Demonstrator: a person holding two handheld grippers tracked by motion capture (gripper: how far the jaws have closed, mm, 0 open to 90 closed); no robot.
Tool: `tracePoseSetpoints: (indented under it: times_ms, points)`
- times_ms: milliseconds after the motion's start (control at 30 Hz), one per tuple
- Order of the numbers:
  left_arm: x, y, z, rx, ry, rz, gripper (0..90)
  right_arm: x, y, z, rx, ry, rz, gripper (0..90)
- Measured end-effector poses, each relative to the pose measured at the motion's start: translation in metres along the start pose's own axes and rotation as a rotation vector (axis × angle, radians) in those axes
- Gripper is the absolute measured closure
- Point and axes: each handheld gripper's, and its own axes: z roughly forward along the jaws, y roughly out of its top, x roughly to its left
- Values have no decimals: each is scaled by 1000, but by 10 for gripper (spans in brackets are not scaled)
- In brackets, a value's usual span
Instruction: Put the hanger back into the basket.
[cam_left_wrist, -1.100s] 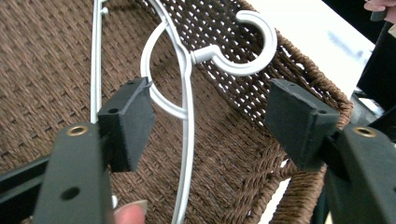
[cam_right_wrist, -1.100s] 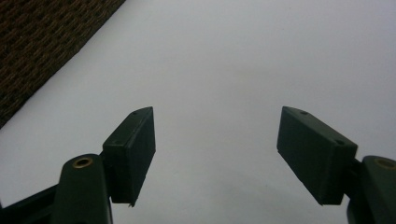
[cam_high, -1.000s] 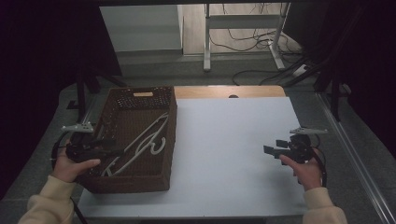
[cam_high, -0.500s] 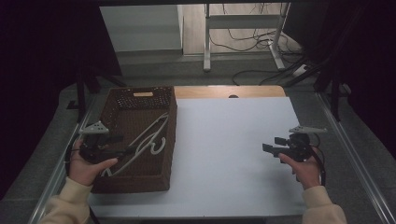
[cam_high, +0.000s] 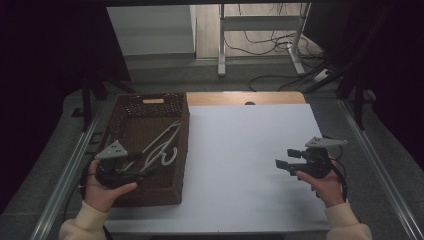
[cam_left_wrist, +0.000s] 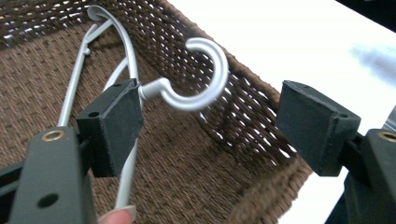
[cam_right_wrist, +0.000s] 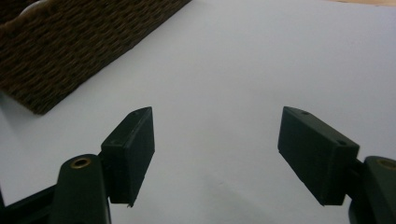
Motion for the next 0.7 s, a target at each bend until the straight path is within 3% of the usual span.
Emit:
tracePoseSetpoints:
  times_ms: [133,267,700]
  points:
    - [-5,-6,2,4,13,9,228,15,-2,-1,20,1,-55,275]
    - [-10,-7,2,3,0,23,225,25,-2,-3,12,10,-72,272]
    - [-6,-5,-1,-22,-3,22,218,18,-6,-3,17,2,-54,272]
